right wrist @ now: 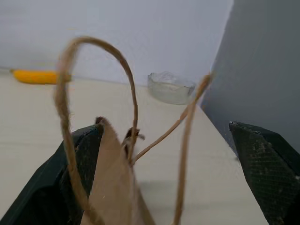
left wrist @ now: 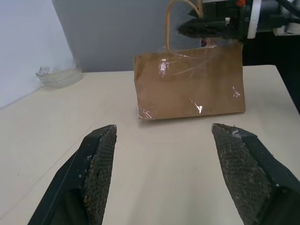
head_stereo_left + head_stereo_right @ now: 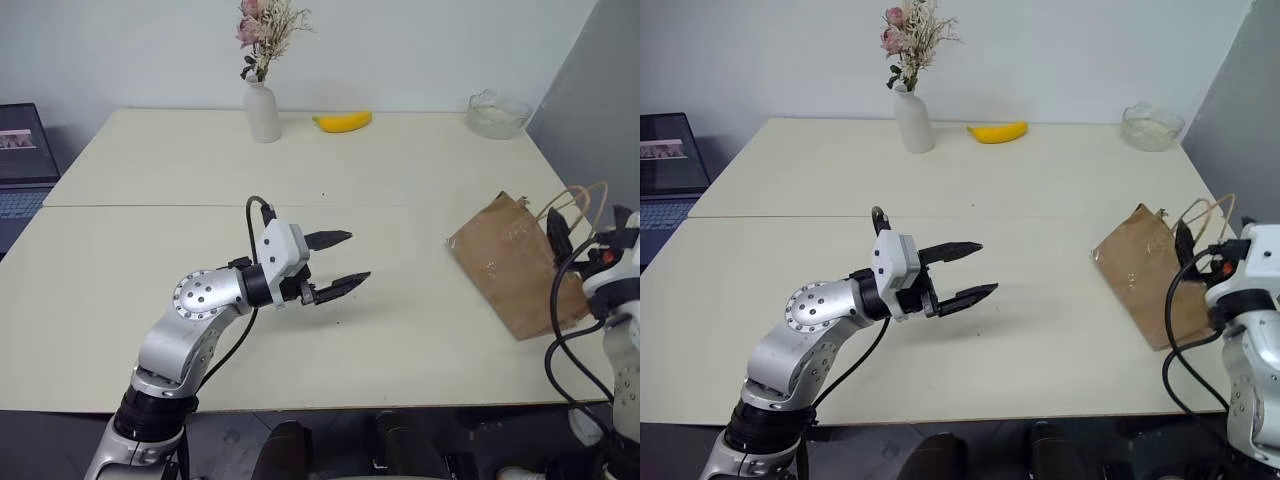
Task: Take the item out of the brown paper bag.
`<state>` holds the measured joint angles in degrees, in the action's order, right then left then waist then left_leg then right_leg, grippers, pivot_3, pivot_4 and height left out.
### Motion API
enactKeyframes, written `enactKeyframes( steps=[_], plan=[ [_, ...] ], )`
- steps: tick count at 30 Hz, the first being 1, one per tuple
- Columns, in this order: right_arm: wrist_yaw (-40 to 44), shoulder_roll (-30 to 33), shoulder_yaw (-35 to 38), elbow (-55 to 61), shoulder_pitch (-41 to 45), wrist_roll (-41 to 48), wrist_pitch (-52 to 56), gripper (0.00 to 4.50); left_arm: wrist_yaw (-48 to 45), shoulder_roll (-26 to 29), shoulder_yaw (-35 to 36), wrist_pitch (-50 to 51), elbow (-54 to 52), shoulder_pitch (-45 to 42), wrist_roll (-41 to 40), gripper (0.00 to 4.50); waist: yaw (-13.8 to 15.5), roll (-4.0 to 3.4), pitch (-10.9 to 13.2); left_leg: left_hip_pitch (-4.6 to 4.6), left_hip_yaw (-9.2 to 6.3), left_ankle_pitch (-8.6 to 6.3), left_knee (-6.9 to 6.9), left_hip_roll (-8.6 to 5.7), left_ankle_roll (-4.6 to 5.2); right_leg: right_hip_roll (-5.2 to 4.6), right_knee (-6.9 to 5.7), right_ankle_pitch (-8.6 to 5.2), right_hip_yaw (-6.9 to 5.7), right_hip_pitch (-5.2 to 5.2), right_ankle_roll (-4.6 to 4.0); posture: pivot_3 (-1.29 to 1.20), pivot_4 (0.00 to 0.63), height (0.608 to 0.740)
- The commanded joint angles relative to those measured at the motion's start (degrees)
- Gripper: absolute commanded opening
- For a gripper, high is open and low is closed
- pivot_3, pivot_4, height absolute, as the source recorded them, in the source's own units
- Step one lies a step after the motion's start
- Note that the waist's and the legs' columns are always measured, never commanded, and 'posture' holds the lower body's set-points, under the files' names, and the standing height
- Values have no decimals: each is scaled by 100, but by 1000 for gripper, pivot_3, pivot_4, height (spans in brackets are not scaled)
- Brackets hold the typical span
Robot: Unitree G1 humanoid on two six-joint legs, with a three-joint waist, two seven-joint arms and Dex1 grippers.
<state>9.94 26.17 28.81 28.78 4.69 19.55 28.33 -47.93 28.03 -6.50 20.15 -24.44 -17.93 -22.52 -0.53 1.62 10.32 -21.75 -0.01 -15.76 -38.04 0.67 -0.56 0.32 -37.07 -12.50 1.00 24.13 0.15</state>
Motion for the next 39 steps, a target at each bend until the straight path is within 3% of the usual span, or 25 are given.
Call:
enactKeyframes(
  steps=[1, 10, 13, 23, 28, 32, 39],
  plan=[
    [-89, 98, 119, 103, 260, 179, 236, 4500, 90, 61, 42, 27, -275, 80, -21, 3400, 2, 0, 0, 0, 0, 0, 0, 1, 0, 1, 0, 0, -1, 0, 0, 0, 150, 740],
    [-443, 80, 246, -131, 1253, 726, 1196, 4500, 111, 109, 46, 22, -307, 168, -51, 3400, -19, -1, 0, -1, 2, 0, -2, 2, 0, 4, 0, 2, 1, 1, 3, 0, 150, 740],
    [-518, 96, 247, -144, 1355, 822, 1398, 3949, 116, 119, 43, 23, -311, 176, -55, 3446, -17, -1, 0, -5, 1, 0, 0, 2, 0, 4, 2, 2, -1, 3, 2, 0, 150, 740],
    [-586, 178, 134, -137, 1506, 696, 1315, 183, 192, 139, 149, 192, -468, 258, -173, 3446, -42, -1, 0, -3, 2, 0, 0, 3, 1, 4, 1, 2, 2, 3, 3, 0, 150, 740],
    [-166, 494, -190, -303, 1617, 529, 1047, 70, 419, 128, 384, 535, -718, 457, -475, 3446, -92, -2, 1, -4, 0, 0, 1, 4, 1, 4, 3, 2, 3, 3, 3, 0, 150, 740],
    [657, 977, -775, -774, 1856, 267, 353, 70, 725, 125, 682, 944, -1111, 835, -879, 3446, -126, -2, 1, -2, -1, -1, 0, 4, 1, 3, 4, 2, 9, 4, 3, 0, 150, 740],
    [2315, 1279, -2173, -2713, 3200, -440, -1357, 70, 1038, 371, 1211, 1312, -1731, 1752, -1277, 3446, -161, -3, 4, 10, 2, -1, 2, 9, 1, 11, -2, 2, 5, 1, 2, 0, 150, 740]
  ],
)
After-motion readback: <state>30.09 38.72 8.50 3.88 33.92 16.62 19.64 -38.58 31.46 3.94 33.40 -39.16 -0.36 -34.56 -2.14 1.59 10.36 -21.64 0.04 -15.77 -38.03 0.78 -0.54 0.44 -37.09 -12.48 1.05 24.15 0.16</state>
